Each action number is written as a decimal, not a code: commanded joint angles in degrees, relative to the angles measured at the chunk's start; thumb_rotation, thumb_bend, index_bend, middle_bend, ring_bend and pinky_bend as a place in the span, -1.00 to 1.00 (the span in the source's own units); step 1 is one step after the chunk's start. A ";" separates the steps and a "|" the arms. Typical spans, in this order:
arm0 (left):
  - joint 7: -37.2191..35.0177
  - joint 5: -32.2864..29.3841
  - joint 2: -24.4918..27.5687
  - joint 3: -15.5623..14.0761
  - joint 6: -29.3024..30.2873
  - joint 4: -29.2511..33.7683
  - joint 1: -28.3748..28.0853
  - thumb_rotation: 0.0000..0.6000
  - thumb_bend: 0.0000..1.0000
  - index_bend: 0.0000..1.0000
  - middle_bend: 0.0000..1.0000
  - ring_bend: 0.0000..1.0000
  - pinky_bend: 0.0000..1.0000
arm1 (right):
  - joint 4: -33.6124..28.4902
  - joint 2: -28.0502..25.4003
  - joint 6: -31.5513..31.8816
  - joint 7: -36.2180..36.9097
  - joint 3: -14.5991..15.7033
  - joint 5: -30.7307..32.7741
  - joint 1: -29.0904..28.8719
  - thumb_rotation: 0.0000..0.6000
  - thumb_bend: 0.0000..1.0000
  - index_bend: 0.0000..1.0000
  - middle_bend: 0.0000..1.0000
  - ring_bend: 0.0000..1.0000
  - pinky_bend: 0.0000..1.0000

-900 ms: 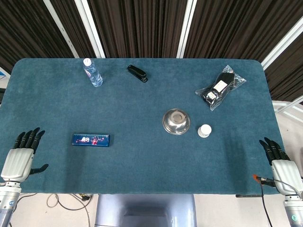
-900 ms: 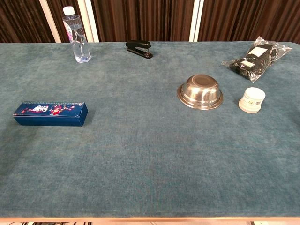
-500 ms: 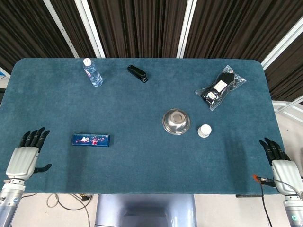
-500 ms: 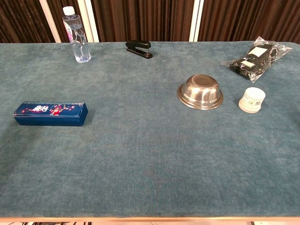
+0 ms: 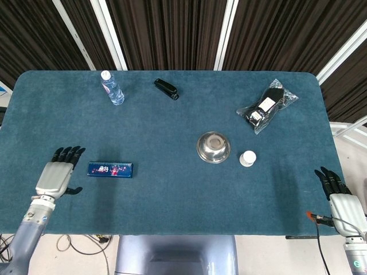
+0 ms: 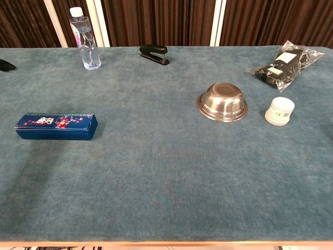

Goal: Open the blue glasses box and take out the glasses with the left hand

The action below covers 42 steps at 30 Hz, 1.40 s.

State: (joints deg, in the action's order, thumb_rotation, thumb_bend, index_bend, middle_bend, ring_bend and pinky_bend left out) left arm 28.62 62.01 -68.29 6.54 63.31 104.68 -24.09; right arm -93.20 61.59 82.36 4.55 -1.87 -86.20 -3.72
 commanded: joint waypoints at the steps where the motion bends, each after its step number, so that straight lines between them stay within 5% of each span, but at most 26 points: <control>1: 2.64 -4.92 -2.24 1.40 -3.12 -1.23 -3.43 1.00 -0.64 -1.00 -0.77 -1.00 -0.97 | 0.02 -0.02 -0.05 0.08 0.00 0.03 -0.01 1.00 -0.80 -1.00 -1.00 -1.00 -0.58; 7: 5.28 -8.62 -4.77 1.40 -4.68 -2.39 -6.53 1.00 -0.41 -1.00 -0.71 -1.00 -0.94 | 0.02 -0.08 -0.17 0.21 -0.01 0.12 -0.04 1.00 -0.80 -1.00 -1.00 -1.00 -0.58; 24: 8.99 -15.07 -10.58 0.49 -5.83 -6.16 -11.60 1.00 -0.29 -1.00 -0.59 -1.00 -0.93 | 0.02 -0.08 0.02 0.37 -0.04 0.10 0.04 1.00 -0.80 -1.00 -1.00 -1.00 -0.58; 42: 8.73 -16.15 -10.80 -1.19 -4.95 -7.00 -13.06 1.00 -0.21 -1.00 -0.51 -1.00 -0.92 | -0.09 -0.06 -0.04 0.28 -0.07 0.18 0.02 1.00 -0.78 -1.00 -1.00 -1.00 -0.58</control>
State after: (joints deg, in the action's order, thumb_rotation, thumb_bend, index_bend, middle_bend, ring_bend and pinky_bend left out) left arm 37.44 45.90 -79.11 5.43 58.34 97.77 -37.13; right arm -93.29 61.52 82.31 4.83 -1.94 -86.02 -3.70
